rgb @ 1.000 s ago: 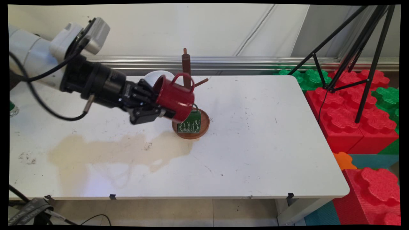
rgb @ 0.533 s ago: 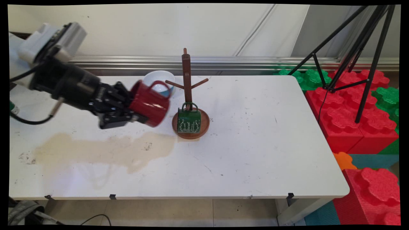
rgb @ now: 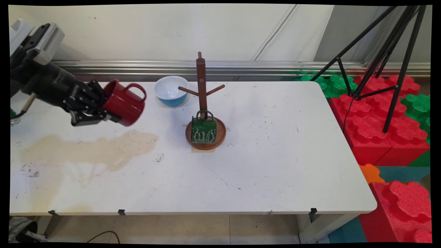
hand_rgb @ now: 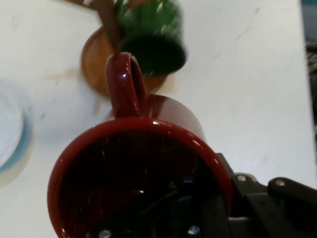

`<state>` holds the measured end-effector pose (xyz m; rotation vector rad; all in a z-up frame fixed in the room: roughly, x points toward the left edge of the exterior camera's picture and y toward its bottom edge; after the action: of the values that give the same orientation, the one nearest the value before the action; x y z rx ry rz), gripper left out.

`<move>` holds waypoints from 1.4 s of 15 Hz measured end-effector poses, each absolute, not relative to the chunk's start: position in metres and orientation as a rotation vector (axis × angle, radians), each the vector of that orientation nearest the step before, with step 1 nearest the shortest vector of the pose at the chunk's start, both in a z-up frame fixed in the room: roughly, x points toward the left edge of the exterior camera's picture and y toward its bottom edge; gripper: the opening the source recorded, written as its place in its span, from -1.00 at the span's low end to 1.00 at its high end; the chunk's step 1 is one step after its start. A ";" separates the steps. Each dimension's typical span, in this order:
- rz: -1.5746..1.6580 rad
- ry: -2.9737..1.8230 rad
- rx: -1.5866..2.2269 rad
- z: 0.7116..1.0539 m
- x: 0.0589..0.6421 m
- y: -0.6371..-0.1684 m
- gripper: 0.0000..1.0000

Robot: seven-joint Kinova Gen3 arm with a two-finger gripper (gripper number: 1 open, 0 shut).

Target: Place the picked object on the table

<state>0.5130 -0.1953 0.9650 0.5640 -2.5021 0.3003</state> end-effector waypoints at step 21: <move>0.301 -2.791 0.761 0.881 0.550 -0.310 -1.00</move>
<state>0.5499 -0.3102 0.8812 0.7606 -2.7905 0.3014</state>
